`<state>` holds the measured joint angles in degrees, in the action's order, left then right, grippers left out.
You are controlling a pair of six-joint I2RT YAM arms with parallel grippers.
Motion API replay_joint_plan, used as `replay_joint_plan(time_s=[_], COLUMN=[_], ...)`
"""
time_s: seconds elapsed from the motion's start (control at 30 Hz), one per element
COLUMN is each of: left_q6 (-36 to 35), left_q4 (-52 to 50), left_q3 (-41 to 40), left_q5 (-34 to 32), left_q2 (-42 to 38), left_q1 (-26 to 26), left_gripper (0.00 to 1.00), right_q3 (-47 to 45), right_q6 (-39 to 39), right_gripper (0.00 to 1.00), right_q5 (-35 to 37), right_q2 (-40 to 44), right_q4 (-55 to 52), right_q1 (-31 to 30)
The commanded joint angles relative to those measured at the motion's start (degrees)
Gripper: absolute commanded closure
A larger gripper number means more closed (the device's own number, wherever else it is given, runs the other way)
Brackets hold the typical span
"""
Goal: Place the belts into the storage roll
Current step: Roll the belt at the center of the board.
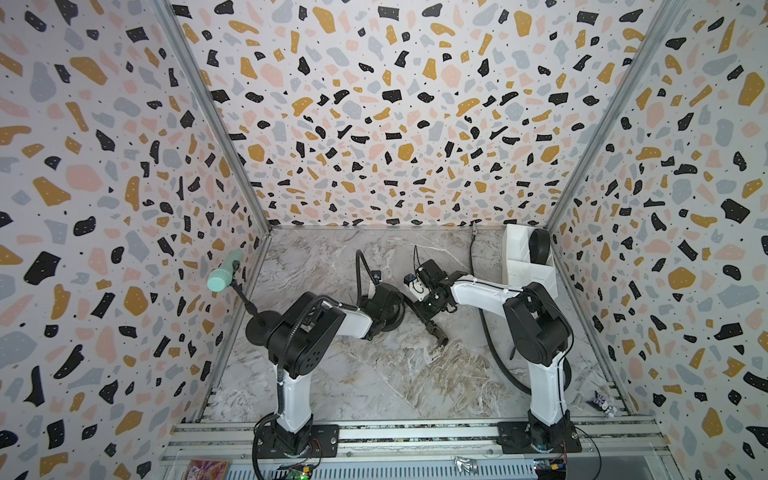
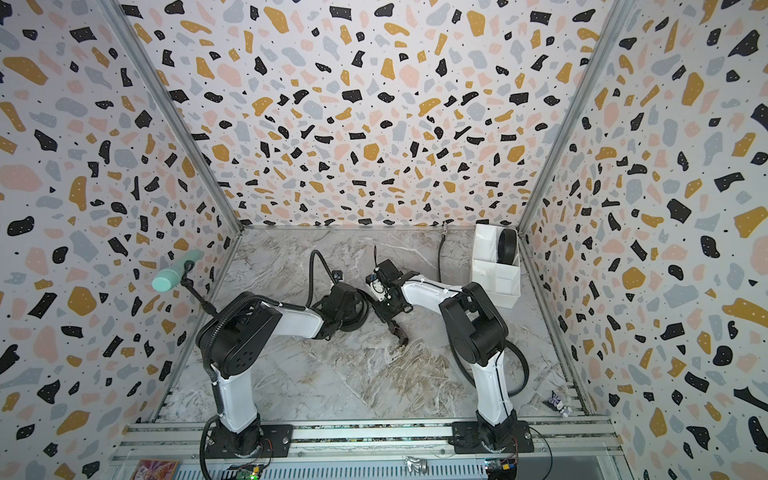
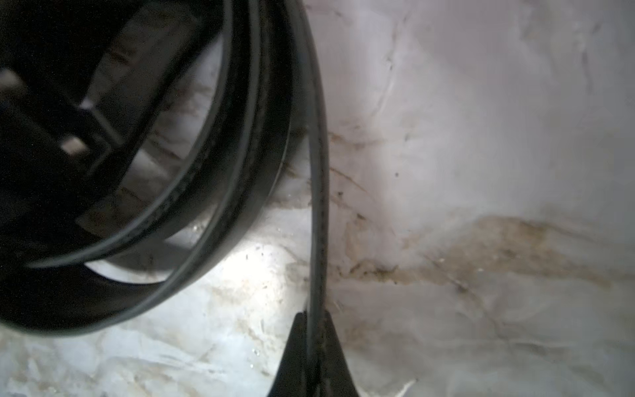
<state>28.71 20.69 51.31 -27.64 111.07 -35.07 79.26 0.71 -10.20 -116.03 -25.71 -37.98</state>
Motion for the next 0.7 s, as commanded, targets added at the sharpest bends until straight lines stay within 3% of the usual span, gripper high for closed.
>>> replay_joint_plan(time_s=[0.0,0.13,0.2,0.3,0.4,0.67], left_q6=[6.6,8.8,9.0,9.4,9.5,9.8], left_q4=[-5.8,-5.4,-5.2,-5.0,-4.6,-4.2], left_q3=[3.5,5.8,6.4,6.4,5.6,4.8], left_q5=[-1.5,0.2,0.2,0.8,0.9,1.2], left_q2=[4.3,5.9,6.6,7.1,6.6,6.2], left_q1=[-0.2,-0.4,-0.8,-0.9,-1.0,-1.0], left_gripper=[1.00,1.00,1.00,1.00,1.00,1.00], right_q3=[-5.1,-10.4,-11.8,-13.6,-14.4,-8.9], right_q6=[2.5,5.1,6.4,9.4,12.7,14.7], right_gripper=[1.00,1.00,0.91,0.67,0.51,0.43], right_q5=[0.6,-8.3,-12.6,-17.3,-20.3,-19.8], right_q2=[3.0,6.3,7.1,8.1,9.0,8.7], right_q4=[-3.8,0.4,3.8,10.5,16.0,15.6], right_q1=[0.5,0.2,-0.9,-1.2,0.7,6.3])
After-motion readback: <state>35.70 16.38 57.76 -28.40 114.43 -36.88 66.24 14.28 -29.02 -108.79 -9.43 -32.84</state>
